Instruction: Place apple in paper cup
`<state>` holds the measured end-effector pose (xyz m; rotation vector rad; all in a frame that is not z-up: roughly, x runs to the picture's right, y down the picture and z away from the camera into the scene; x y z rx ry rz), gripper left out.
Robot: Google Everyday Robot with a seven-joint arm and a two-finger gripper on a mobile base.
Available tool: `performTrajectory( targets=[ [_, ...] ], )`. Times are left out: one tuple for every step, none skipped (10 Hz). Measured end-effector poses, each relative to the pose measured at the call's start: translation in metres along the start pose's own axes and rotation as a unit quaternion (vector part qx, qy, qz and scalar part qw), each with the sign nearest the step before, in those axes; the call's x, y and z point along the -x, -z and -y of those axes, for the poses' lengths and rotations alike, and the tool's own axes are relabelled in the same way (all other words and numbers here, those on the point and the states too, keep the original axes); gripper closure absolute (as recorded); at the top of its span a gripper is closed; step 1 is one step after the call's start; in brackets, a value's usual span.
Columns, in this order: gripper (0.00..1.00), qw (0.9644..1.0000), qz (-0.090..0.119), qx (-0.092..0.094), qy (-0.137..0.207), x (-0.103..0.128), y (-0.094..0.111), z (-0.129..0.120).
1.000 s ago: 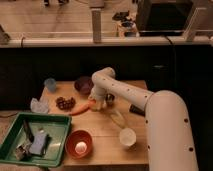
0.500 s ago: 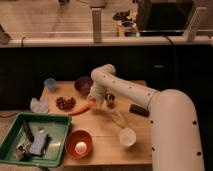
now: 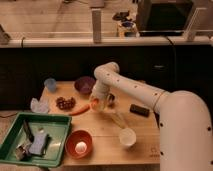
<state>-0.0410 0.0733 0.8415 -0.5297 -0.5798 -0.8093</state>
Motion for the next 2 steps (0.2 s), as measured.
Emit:
performTrajectory(
  targets=[
    [0.92,1.0,0.003,0.002,0.004,0.006,0.016,-0.008],
    [0.93,1.0,0.003,0.001,0.005,0.014,0.046,-0.018]
  ],
)
